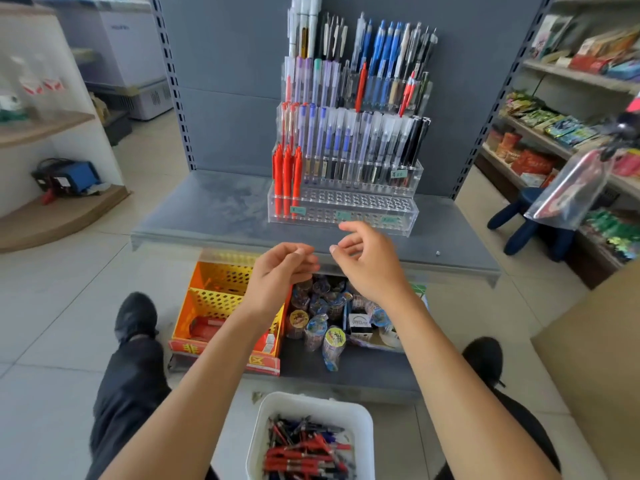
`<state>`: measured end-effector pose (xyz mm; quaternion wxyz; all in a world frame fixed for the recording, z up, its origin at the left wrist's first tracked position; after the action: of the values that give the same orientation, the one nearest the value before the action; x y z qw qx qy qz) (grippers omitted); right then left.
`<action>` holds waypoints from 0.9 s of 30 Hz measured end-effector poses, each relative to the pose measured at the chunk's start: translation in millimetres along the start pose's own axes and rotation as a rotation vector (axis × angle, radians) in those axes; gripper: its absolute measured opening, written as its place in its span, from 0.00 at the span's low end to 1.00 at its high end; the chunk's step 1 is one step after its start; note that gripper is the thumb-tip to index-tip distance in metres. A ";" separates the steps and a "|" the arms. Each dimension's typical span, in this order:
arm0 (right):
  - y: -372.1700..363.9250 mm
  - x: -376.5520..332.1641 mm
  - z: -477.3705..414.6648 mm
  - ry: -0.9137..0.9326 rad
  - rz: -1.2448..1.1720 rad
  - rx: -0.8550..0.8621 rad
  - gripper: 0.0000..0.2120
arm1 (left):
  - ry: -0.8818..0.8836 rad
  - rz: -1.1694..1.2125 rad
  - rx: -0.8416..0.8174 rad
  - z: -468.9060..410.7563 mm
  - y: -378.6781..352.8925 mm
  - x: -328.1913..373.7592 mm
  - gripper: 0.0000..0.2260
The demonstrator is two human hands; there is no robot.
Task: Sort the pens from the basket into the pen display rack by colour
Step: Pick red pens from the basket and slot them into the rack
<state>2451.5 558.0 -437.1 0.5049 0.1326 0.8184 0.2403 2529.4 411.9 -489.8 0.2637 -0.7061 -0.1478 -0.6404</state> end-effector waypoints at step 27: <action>-118.5 163.8 134.5 -0.342 0.080 -0.393 0.10 | 0.621 -0.135 0.082 56.6 51.2 -224.4 0.09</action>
<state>2499.7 567.6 -674.9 0.6421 0.1030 0.6529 0.3884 2573.6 430.8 -721.9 0.2812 -0.4543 -0.1325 -0.8348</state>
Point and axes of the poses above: each hand's wrist, its own z-axis away from the middle knuckle, its own y-axis out of the back of the hand, x = y × z, the point moved 10 cm from there along -z, towards the middle knuckle, and after that the axes turned 12 degrees about x, right-handed, at the moved point
